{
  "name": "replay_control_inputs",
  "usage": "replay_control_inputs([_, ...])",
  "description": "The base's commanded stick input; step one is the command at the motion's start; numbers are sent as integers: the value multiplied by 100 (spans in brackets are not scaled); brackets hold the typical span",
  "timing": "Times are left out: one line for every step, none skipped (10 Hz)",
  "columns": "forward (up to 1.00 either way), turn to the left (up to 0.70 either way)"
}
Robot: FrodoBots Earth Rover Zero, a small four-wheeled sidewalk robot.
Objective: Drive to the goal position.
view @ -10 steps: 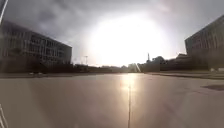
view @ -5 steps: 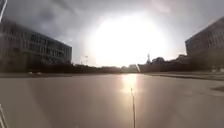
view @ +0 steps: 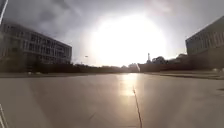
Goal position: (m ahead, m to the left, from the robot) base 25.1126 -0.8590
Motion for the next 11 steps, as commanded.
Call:
replay_control_inputs([70, 0])
replay_control_inputs([70, 0])
replay_control_inputs([70, 0])
replay_control_inputs([70, 0])
replay_control_inputs([70, 0])
replay_control_inputs([70, 0])
replay_control_inputs([70, 0])
replay_control_inputs([70, 0])
replay_control_inputs([70, 0])
replay_control_inputs([70, 0])
replay_control_inputs([70, 0])
